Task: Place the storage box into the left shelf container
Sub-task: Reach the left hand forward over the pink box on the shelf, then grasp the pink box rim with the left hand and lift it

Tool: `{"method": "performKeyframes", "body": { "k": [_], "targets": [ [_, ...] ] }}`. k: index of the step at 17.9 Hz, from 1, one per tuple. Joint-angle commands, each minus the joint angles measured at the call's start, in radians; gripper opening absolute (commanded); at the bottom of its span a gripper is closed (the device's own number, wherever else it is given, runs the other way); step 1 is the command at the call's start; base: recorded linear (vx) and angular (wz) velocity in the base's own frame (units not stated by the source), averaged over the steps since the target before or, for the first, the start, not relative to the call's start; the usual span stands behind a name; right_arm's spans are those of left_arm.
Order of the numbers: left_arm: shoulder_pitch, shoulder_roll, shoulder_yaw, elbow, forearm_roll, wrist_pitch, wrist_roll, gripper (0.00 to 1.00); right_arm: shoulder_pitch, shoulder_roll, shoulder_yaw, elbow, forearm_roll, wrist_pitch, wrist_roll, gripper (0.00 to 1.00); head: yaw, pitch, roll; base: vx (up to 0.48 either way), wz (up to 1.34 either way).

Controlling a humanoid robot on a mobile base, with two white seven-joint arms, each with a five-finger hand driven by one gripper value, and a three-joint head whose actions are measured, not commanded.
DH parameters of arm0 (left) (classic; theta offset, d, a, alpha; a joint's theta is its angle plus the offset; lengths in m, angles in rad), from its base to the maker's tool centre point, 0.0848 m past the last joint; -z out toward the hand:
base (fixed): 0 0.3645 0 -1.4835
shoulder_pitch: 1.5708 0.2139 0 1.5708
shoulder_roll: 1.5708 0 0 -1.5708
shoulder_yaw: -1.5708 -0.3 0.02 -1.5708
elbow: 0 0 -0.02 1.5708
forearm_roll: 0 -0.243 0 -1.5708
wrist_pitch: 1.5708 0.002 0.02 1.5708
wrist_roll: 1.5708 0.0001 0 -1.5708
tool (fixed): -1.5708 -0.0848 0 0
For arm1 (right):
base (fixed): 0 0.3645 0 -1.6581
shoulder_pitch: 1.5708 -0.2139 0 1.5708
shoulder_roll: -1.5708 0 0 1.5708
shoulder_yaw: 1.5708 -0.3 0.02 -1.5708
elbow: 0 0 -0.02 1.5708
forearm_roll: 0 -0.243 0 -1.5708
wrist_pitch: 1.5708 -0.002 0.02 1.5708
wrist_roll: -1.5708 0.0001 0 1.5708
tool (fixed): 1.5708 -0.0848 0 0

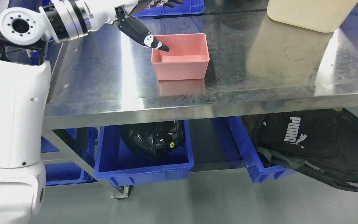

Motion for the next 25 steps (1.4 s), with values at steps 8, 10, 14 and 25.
{"method": "performKeyframes", "body": {
  "k": [8, 10, 14, 25],
  "targets": [
    [-0.119, -0.142, -0.262, 0.375, -0.258, 0.012, -0.098, 0.94, 0.009, -0.017, -0.005, -0.017, 0.002, -0.001, 0.000, 1.00, 0.0000, 0.000, 0.000, 0.000, 0.00],
    [-0.124, -0.158, -0.259, 0.382, -0.262, 0.012, -0.096, 0.94, 0.009, -0.017, -0.005, -0.017, 0.002, -0.001, 0.000, 1.00, 0.0000, 0.000, 0.000, 0.000, 0.00],
    [-0.138, -0.202, -0.243, 0.451, -0.307, 0.012, -0.095, 0.94, 0.009, -0.017, -0.005, -0.017, 0.002, -0.001, 0.000, 1.00, 0.0000, 0.000, 0.000, 0.000, 0.00],
    [-0.153, -0.202, -0.183, 0.527, -0.367, 0.002, -0.084, 0.78, 0.009, -0.017, -0.005, -0.017, 0.002, -0.001, 0.000, 1.00, 0.0000, 0.000, 0.000, 0.000, 0.00]
  ]
}}
